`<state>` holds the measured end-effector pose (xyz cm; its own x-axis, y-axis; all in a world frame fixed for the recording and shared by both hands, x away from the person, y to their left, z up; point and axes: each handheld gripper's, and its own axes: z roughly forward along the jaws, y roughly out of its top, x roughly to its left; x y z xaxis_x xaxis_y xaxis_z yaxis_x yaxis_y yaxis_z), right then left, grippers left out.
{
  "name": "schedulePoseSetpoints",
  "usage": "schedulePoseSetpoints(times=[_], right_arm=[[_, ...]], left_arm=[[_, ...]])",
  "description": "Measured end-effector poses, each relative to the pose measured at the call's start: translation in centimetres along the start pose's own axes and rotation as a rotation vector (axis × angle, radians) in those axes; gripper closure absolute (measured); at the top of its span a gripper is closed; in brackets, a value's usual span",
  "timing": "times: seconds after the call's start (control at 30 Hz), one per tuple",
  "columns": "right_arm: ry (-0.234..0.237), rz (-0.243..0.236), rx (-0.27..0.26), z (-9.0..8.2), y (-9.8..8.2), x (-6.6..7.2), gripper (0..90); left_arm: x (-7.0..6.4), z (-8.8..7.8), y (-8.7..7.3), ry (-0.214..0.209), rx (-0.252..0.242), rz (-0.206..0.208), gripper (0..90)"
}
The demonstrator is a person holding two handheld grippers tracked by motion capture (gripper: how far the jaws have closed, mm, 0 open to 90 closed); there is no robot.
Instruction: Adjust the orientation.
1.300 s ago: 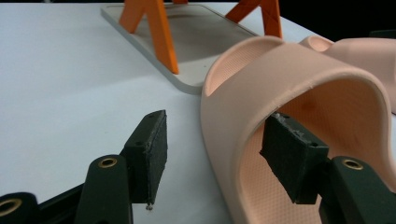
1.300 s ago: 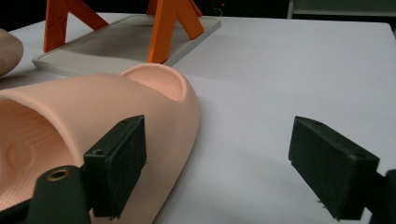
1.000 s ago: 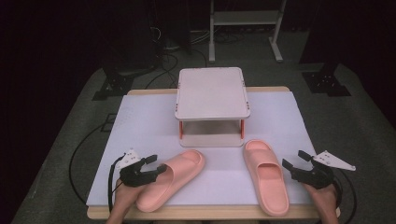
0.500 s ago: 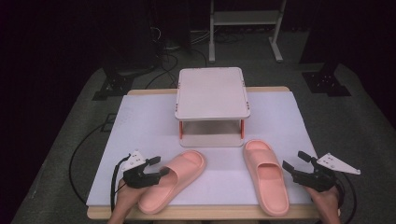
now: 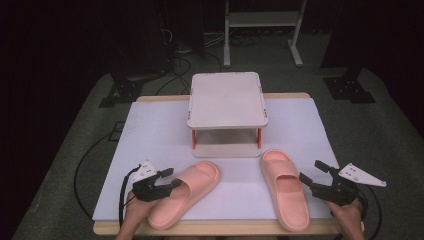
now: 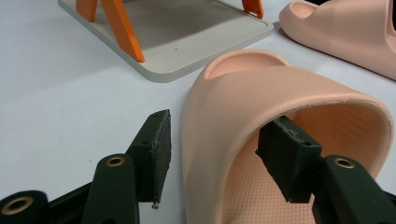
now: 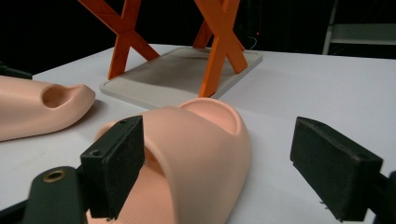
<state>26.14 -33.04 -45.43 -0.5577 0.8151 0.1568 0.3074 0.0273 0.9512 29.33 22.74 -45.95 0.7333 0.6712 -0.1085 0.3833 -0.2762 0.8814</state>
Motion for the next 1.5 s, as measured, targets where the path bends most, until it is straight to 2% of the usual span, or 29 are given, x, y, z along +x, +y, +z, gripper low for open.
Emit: schedulePoseSetpoints(times=[0.17, 0.4, 0.6, 0.67, 0.8, 0.9, 1.07, 1.17, 1.27, 1.5], right_arm=[[0.020, -0.016, 0.009, 0.1, -0.2, 0.6, 16.8], [0.031, -0.032, 0.061, 0.7, -0.9, 1.2, 17.4], [0.035, -0.050, 0.125, 1.6, -1.4, 1.6, 21.7], [0.033, -0.056, 0.131, 1.8, -1.4, 1.7, 22.8], [0.030, -0.067, 0.163, 2.9, -1.3, 1.8, 30.3], [0.018, -0.073, 0.174, 3.2, -1.4, 1.8, 32.3], [-0.014, -0.078, 0.180, 3.4, -1.4, 1.6, 44.0], [-0.022, -0.070, 0.186, 3.4, -1.4, 1.5, 46.0], [-0.048, -0.099, 0.195, 3.6, -1.4, 1.7, 48.9], [-0.081, -0.092, 0.205, 3.7, -1.4, 1.7, 55.7]], left_arm=[[0.0, 0.0, 0.0, -0.004, 0.003, -0.001, 46.7], [-0.1, 0.2, -0.1, -0.010, 0.020, 0.007, 48.8], [-0.3, 0.3, 0.0, -0.012, 0.022, 0.011, 51.0], [-0.3, 0.3, 0.0, -0.012, 0.024, 0.012, 51.6], [-0.4, 0.4, 0.0, -0.021, 0.032, 0.015, 54.7], [-0.4, 0.3, 0.0, -0.017, 0.031, 0.018, 56.8], [-0.5, 0.4, 0.1, -0.020, 0.037, 0.036, 59.5], [-0.6, 0.5, 0.1, -0.017, 0.044, 0.036, 59.9], [-0.7, 0.6, 0.2, 0.001, 0.057, 0.049, 62.5], [-0.7, 0.5, 0.2, 0.014, 0.057, 0.045, 69.3]])
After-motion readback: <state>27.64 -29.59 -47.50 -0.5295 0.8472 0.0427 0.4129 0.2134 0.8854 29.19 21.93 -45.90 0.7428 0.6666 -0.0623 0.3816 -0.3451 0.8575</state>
